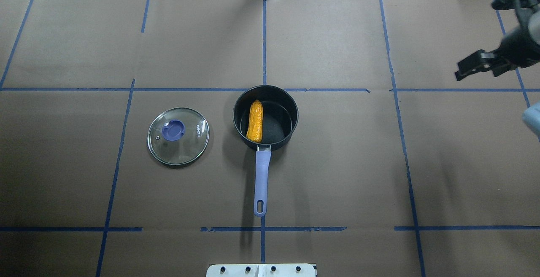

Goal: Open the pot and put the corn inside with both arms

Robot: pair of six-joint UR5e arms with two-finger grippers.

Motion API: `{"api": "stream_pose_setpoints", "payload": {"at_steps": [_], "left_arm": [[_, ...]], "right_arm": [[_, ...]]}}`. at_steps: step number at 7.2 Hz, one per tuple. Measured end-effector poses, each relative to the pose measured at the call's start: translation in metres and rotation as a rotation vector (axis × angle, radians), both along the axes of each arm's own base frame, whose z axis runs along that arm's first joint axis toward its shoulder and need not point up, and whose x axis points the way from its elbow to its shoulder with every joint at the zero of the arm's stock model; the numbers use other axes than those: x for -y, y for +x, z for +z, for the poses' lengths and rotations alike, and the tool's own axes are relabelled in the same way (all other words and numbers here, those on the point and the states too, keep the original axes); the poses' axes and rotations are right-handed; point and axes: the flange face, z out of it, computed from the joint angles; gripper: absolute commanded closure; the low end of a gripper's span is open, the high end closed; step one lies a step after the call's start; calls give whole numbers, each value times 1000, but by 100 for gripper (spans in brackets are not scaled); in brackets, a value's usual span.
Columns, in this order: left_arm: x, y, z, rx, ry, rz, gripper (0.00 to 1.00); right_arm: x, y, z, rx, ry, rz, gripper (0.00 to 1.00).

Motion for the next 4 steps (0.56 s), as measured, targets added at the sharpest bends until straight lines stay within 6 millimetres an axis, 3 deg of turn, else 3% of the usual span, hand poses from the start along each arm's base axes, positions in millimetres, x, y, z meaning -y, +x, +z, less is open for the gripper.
{"api": "stream_pose_setpoints", "payload": {"at_steps": [4], "left_arm": [[-2,0,-4,0,13,-1,0]], "right_arm": [[-14,113,120,-49,-13,-55,0]]}}
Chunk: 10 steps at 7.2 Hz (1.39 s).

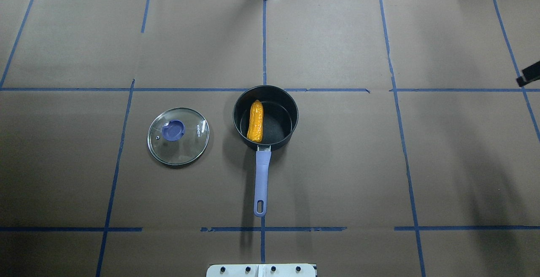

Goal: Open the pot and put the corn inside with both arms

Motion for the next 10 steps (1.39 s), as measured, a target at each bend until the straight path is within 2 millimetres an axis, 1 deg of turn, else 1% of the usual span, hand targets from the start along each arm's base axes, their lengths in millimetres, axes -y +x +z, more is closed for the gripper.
{"api": "stream_pose_setpoints", "payload": {"at_steps": [1,2,3,4,5,7,10], "left_arm": [[1,0,-2,0,4,1,0],[1,1,-2,0,6,1,0],[1,1,-2,0,6,1,0],[1,1,-2,0,5,1,0],[1,1,0,0,2,1,0],[1,1,3,0,-5,1,0],[1,1,4,1,-5,3,0]], "right_arm": [[-11,31,38,6,-22,-5,0],[-27,65,80,36,-51,0,0],[-42,92,110,72,-70,19,0],[-50,105,119,90,-72,35,0],[-56,111,121,95,-71,44,0],[-61,112,123,100,-86,58,0],[-61,112,126,104,-134,101,0]]}}
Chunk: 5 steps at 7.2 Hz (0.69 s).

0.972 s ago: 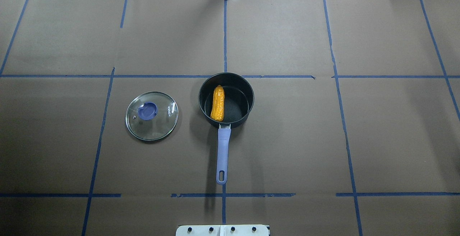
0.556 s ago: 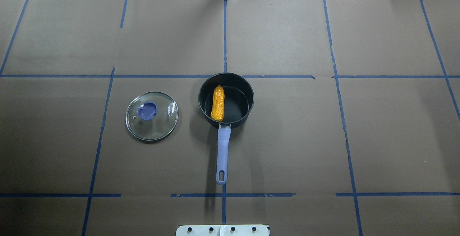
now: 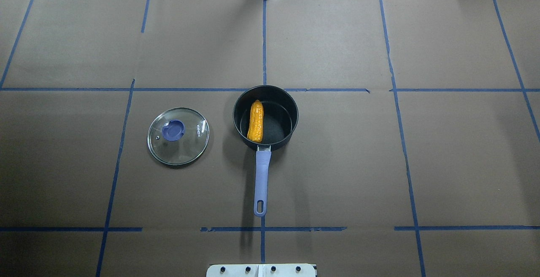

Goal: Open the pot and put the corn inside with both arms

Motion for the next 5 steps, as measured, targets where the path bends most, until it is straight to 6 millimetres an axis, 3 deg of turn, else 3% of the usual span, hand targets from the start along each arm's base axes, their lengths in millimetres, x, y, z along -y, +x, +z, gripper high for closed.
{"api": "stream_pose_setpoints", "payload": {"at_steps": [5], "left_arm": [[-1,0,2,3,0,4,0]], "right_arm": [[8,-10,-5,-12,8,-22,0]]}}
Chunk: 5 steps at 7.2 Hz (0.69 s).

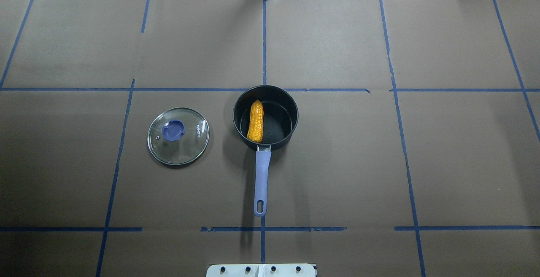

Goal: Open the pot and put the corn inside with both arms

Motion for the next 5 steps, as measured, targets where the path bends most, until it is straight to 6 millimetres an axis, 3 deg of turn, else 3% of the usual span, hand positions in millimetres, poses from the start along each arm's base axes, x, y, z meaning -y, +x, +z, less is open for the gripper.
{"api": "stream_pose_setpoints", "payload": {"at_steps": [5], "left_arm": [[0,0,0,0,-1,-1,0]], "right_arm": [[2,-5,-1,-11,2,-13,0]]}}
